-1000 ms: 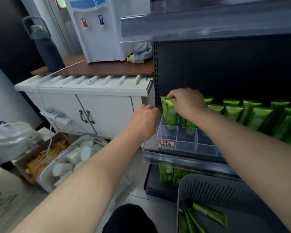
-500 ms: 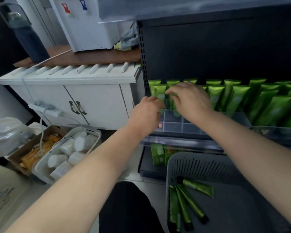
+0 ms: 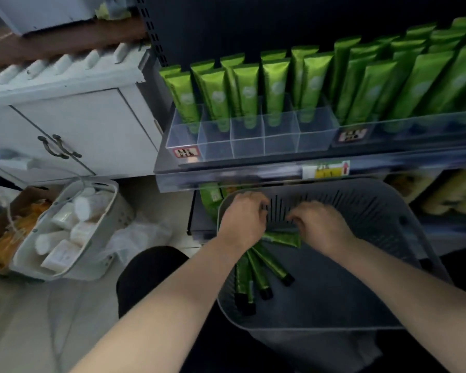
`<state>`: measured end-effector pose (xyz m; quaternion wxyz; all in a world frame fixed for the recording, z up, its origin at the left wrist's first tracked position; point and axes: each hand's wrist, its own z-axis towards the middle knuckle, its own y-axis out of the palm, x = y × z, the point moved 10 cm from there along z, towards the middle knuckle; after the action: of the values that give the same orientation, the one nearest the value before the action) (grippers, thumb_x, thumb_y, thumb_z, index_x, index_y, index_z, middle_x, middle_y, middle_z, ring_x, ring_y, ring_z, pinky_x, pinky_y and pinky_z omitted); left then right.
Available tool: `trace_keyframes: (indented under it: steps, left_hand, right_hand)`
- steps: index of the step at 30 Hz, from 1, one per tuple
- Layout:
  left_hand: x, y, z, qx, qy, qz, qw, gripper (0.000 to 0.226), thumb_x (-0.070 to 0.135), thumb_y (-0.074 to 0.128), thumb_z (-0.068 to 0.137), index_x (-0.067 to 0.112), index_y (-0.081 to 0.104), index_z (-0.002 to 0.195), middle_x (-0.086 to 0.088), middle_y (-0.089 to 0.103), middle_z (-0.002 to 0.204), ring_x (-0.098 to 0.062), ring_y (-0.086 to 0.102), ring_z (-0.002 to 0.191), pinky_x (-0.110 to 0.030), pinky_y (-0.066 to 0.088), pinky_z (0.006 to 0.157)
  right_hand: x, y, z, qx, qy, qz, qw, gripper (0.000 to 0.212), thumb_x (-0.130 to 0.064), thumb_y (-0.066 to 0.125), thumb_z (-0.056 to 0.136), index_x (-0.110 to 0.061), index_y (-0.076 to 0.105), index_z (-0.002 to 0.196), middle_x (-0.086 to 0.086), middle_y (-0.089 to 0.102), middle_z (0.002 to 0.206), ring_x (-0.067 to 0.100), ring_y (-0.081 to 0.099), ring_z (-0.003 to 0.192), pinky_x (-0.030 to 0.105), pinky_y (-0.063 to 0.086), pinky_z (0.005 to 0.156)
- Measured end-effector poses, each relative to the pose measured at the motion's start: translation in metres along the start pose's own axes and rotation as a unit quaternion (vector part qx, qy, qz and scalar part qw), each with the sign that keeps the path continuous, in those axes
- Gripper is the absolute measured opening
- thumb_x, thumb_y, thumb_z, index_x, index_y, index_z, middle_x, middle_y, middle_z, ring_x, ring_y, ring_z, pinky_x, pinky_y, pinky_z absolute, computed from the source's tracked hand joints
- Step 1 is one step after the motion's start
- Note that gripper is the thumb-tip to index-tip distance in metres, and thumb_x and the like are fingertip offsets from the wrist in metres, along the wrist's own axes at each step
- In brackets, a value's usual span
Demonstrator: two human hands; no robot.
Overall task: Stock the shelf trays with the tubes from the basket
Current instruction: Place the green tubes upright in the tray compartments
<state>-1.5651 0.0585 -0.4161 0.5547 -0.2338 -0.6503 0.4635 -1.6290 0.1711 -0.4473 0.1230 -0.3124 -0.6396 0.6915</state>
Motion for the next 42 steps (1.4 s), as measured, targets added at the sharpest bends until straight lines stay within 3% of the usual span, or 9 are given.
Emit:
trace_keyframes:
  steps: [4, 9, 13, 18, 22, 30, 33, 38, 42]
  left_hand:
    - [-0.039, 0.072, -0.017, -0.157, -0.135, 0.027, 0.978, 0.025, 0.009, 0.05, 0.092, 0.008, 0.06, 0.115, -0.013, 0.06, 0.112, -0.03, 0.059, 0.101, -0.036, 0.053, 0.08]
    - [-0.063, 0.123, -0.04, -0.269, -0.191, 0.059, 0.942, 0.024, 0.001, 0.041, 0.093, -0.002, 0.06, 0.106, -0.019, 0.062, 0.112, -0.029, 0.06, 0.102, -0.034, 0.05, 0.083]
    - [-0.078, 0.137, -0.044, -0.274, -0.219, 0.074, 0.934, 0.027, 0.001, 0.038, 0.094, -0.002, 0.062, 0.105, -0.019, 0.064, 0.112, -0.031, 0.061, 0.104, -0.031, 0.047, 0.08]
    - [-0.081, 0.142, -0.042, -0.268, -0.213, 0.106, 0.934, 0.026, 0.002, 0.038, 0.093, 0.001, 0.06, 0.108, -0.017, 0.063, 0.115, -0.029, 0.061, 0.106, -0.031, 0.048, 0.086]
    - [-0.08, 0.154, -0.05, -0.292, -0.234, 0.109, 0.921, 0.024, 0.004, 0.044, 0.092, -0.001, 0.059, 0.11, -0.019, 0.062, 0.117, -0.031, 0.059, 0.11, -0.031, 0.047, 0.087]
    - [-0.052, 0.188, -0.055, -0.339, -0.177, 0.12, 0.916, 0.03, 0.004, 0.05, 0.088, -0.001, 0.057, 0.116, -0.022, 0.051, 0.128, -0.031, 0.052, 0.119, -0.035, 0.044, 0.098]
    - [-0.054, 0.192, -0.049, -0.321, -0.182, 0.113, 0.923, 0.027, 0.008, 0.056, 0.088, 0.001, 0.057, 0.114, -0.018, 0.054, 0.126, -0.03, 0.056, 0.114, -0.035, 0.047, 0.093]
    - [-0.049, 0.199, -0.039, -0.297, -0.151, 0.179, 0.926, 0.065, 0.036, 0.067, 0.085, 0.002, 0.038, 0.133, -0.018, 0.046, 0.132, -0.032, 0.054, 0.116, -0.038, 0.05, 0.09]
    - [-0.045, 0.207, -0.037, -0.281, -0.144, 0.234, 0.92, 0.06, 0.029, 0.065, 0.086, 0.003, 0.034, 0.131, -0.017, 0.047, 0.129, -0.032, 0.052, 0.114, -0.038, 0.049, 0.086]
  right_hand:
    - [0.036, 0.079, -0.02, -0.197, 0.058, 0.011, 0.979, 0.039, -0.008, 0.048, 0.09, -0.029, 0.062, 0.119, 0.002, 0.061, 0.116, 0.022, 0.059, 0.098, 0.032, 0.052, 0.075]
    - [0.022, 0.128, -0.016, -0.27, 0.056, 0.05, 0.96, 0.037, -0.01, 0.046, 0.095, -0.02, 0.056, 0.129, 0.007, 0.056, 0.124, 0.023, 0.057, 0.104, 0.03, 0.05, 0.083]
    - [-0.006, 0.151, 0.003, -0.276, 0.048, 0.081, 0.957, 0.026, -0.015, 0.043, 0.096, -0.015, 0.06, 0.115, 0.009, 0.06, 0.111, 0.022, 0.058, 0.091, 0.026, 0.043, 0.066]
    - [-0.012, 0.175, 0.009, -0.27, 0.075, 0.129, 0.951, 0.031, -0.024, 0.045, 0.096, -0.016, 0.05, 0.125, 0.01, 0.056, 0.124, 0.025, 0.056, 0.103, 0.031, 0.049, 0.078]
    - [0.009, 0.177, -0.007, -0.258, 0.129, 0.165, 0.943, 0.029, -0.032, 0.053, 0.093, -0.015, 0.046, 0.115, 0.009, 0.057, 0.115, 0.025, 0.056, 0.1, 0.027, 0.04, 0.07]
    - [0.076, 0.16, -0.051, -0.312, 0.215, 0.111, 0.919, 0.077, -0.033, 0.081, 0.07, -0.016, 0.031, 0.125, 0.007, 0.058, 0.11, 0.026, 0.058, 0.103, 0.029, 0.043, 0.071]
    - [0.083, 0.147, -0.05, -0.298, 0.172, 0.059, 0.937, 0.092, -0.032, 0.08, 0.071, -0.024, 0.021, 0.141, 0.009, 0.051, 0.121, 0.028, 0.054, 0.11, 0.029, 0.04, 0.075]
    - [0.078, 0.154, -0.049, -0.308, 0.108, 0.023, 0.945, 0.069, -0.021, 0.07, 0.081, -0.021, 0.035, 0.14, 0.01, 0.038, 0.129, 0.031, 0.049, 0.115, 0.035, 0.044, 0.091]
    - [0.079, 0.16, -0.049, -0.286, 0.117, 0.071, 0.948, 0.076, -0.028, 0.075, 0.077, -0.018, 0.03, 0.138, 0.012, 0.041, 0.129, 0.032, 0.05, 0.114, 0.038, 0.046, 0.091]
